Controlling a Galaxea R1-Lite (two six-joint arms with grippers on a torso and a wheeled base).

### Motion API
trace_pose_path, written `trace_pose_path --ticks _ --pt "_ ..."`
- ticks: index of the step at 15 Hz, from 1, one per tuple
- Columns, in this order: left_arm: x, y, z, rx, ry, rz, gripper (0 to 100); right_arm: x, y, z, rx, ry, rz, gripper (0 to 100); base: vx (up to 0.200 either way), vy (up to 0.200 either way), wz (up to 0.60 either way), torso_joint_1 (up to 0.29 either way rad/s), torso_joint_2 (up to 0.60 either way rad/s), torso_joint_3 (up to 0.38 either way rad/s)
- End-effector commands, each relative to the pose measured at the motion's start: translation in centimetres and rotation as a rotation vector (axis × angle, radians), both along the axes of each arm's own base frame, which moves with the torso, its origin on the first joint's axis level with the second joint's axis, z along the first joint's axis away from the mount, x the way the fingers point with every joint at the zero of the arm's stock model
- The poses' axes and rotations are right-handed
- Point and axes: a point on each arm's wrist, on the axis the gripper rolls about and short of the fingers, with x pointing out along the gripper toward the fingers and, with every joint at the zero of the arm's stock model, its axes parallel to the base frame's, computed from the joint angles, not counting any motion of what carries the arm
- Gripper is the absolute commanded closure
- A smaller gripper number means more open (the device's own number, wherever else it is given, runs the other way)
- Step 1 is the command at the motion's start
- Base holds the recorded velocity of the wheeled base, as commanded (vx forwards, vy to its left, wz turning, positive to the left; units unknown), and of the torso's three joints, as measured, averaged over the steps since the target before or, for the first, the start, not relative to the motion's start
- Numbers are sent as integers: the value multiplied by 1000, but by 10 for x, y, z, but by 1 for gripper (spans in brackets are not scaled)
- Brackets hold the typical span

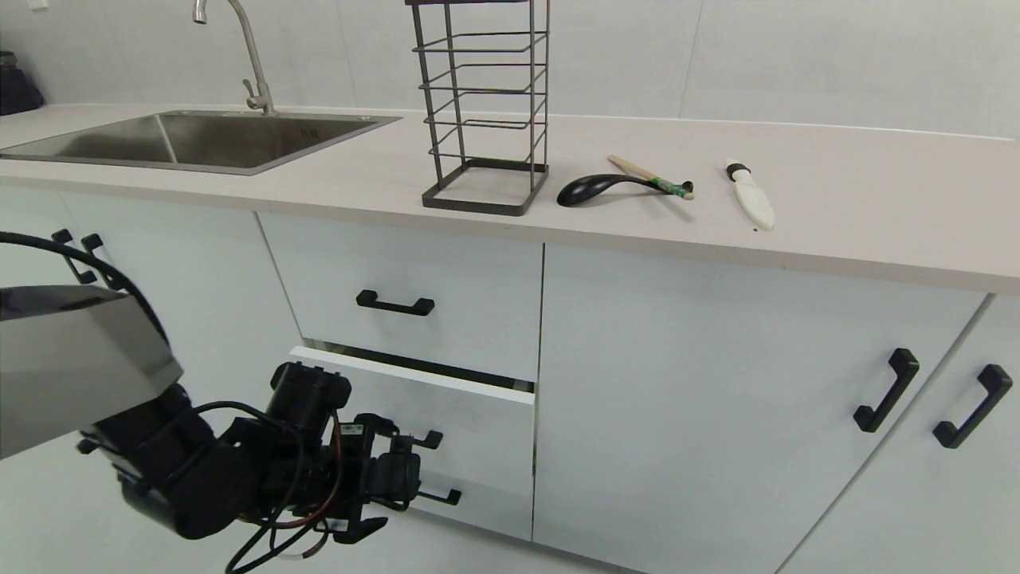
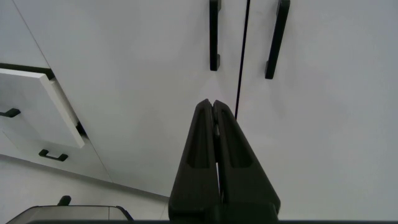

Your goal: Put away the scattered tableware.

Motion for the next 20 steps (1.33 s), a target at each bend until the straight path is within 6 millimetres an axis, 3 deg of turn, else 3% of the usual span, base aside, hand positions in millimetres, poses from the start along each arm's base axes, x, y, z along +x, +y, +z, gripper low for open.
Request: trace_pose_path --ticks 1,3,8,13,20 --pt "-28 6 46 -67 -105 15 0 0 0 0 0 1 0 100 0 0 0 0 0 0" --pt "-33 7 55 -71 -109 11 0 0 0 0 0 1 0 100 0 0 0 0 0 0" --pt "-12 -6 67 -118 -140 -5 0 0 0 0 0 1 0 100 0 0 0 0 0 0" --pt "26 -19 52 -117 -129 2 0 0 0 0 0 1 0 100 0 0 0 0 0 0" --pt "55 -28 32 -110 -115 10 0 0 0 0 0 1 0 100 0 0 0 0 0 0"
